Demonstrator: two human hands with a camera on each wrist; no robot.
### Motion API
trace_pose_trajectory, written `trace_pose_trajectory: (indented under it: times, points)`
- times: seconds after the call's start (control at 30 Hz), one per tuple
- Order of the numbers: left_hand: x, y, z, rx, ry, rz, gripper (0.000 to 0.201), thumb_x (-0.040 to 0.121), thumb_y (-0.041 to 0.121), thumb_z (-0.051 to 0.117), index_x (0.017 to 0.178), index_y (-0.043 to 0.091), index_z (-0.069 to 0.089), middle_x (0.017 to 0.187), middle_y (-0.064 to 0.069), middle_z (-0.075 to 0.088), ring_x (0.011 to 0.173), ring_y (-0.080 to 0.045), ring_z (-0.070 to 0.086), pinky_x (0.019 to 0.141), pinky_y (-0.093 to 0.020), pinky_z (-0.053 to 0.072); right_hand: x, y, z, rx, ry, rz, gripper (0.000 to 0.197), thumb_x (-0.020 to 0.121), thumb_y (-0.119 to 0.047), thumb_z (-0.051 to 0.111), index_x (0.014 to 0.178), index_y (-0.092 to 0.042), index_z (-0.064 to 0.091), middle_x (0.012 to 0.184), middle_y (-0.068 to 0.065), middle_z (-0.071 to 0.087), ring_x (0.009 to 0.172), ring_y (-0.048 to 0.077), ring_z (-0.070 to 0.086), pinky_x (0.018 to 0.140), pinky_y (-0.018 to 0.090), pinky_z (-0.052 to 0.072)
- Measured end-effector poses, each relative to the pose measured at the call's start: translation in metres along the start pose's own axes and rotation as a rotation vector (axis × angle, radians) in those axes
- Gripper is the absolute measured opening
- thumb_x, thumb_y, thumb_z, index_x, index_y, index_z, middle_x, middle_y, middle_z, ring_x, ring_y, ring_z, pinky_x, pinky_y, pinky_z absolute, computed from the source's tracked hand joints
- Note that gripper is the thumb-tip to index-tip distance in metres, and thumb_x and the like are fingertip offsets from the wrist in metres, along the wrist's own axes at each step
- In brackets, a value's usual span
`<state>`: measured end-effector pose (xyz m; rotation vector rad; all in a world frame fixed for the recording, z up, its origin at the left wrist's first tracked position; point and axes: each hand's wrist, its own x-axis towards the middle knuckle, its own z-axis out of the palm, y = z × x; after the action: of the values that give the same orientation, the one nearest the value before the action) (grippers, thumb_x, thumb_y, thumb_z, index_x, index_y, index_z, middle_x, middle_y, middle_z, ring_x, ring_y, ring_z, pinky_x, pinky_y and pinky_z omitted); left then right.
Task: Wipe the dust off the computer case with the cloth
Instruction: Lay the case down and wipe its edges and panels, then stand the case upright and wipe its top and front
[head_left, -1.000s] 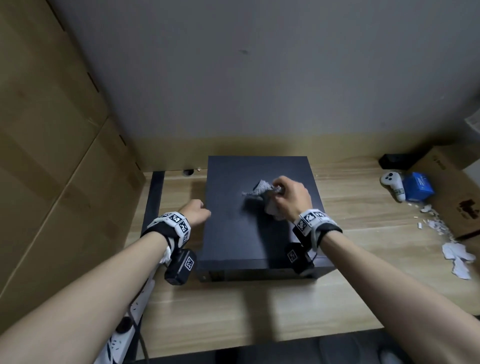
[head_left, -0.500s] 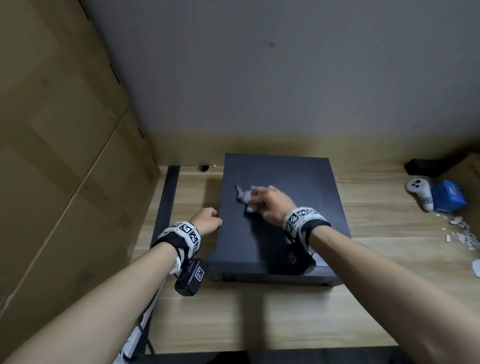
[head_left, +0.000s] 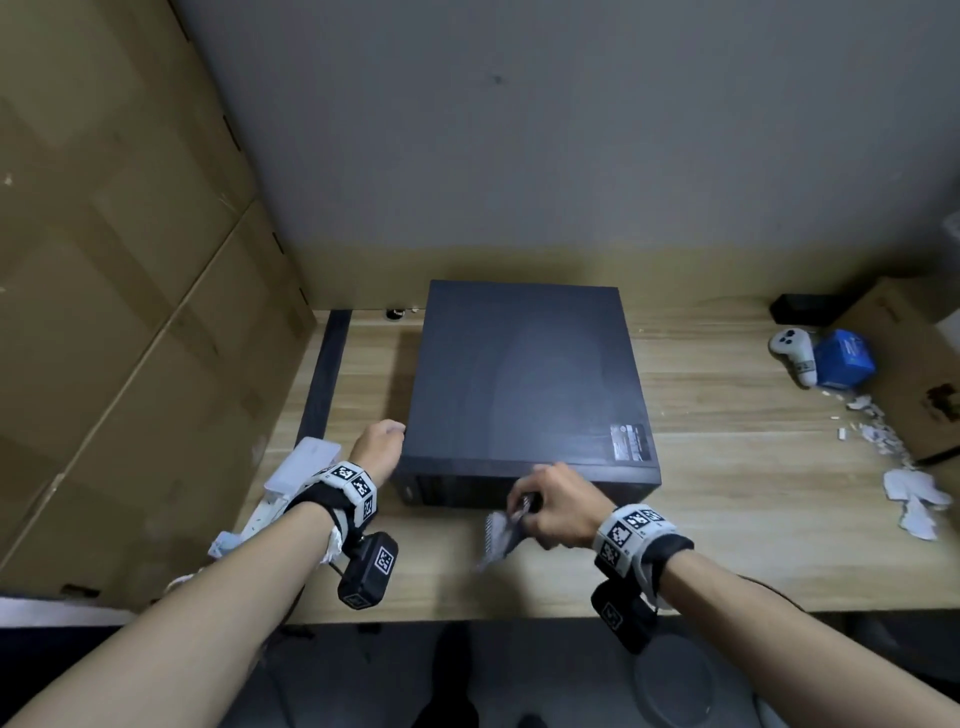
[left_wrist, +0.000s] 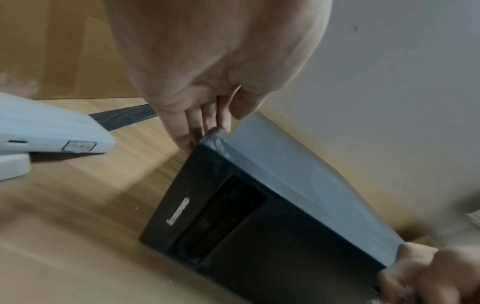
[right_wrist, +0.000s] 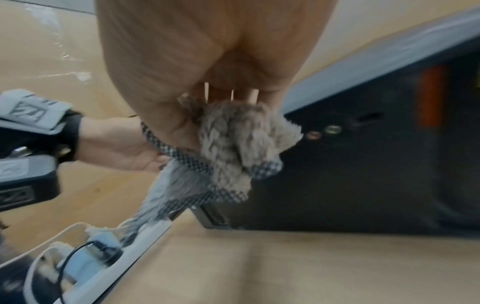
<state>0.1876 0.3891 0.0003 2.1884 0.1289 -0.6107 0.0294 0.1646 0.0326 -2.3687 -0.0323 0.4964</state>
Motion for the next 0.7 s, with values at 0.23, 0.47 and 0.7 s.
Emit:
trace_pose_trajectory:
  times: [0.23,0.47,0.7]
  points:
    - [-0.034,-0.026,0.023,-0.123,0.108,0.122,0.047,0.092,0.015,0.05,0.138,0.015,0.046,0.142,-0.005,0.047,0.129,-0.023,0.043,0.1,-0.029,0.031,-0.07,0.082,0.01,0.195,0.564,0.348,0.021,0.072,-0.007,0.064,0.074,-0.027,0.071,0.059,-0.002,0.07,0.052,0.013,0.068,0.05,0.03,0.055]
    - [-0.032,-0.063,0.028,0.076,0.045,0.173,0.078,0.072,0.005,0.062,0.14,0.029,0.032,0.118,-0.002,0.063,0.104,-0.029,0.061,0.09,-0.038,0.051,-0.084,0.139,0.007,0.365,0.782,0.591,0.043,0.074,-0.009,0.075,0.11,-0.023,0.057,0.103,-0.001,0.067,0.077,0.024,0.068,0.063,0.035,0.057]
    - [-0.013,-0.079,0.034,0.117,0.062,0.131,0.056,0.068,0.008,0.078,0.118,0.016,0.053,0.105,-0.002,0.066,0.102,-0.025,0.06,0.088,-0.032,0.046,-0.045,0.151,0.024,0.442,0.652,0.546,0.037,0.073,-0.001,0.079,0.105,-0.015,0.066,0.094,0.009,0.073,0.075,0.025,0.07,0.067,0.032,0.056]
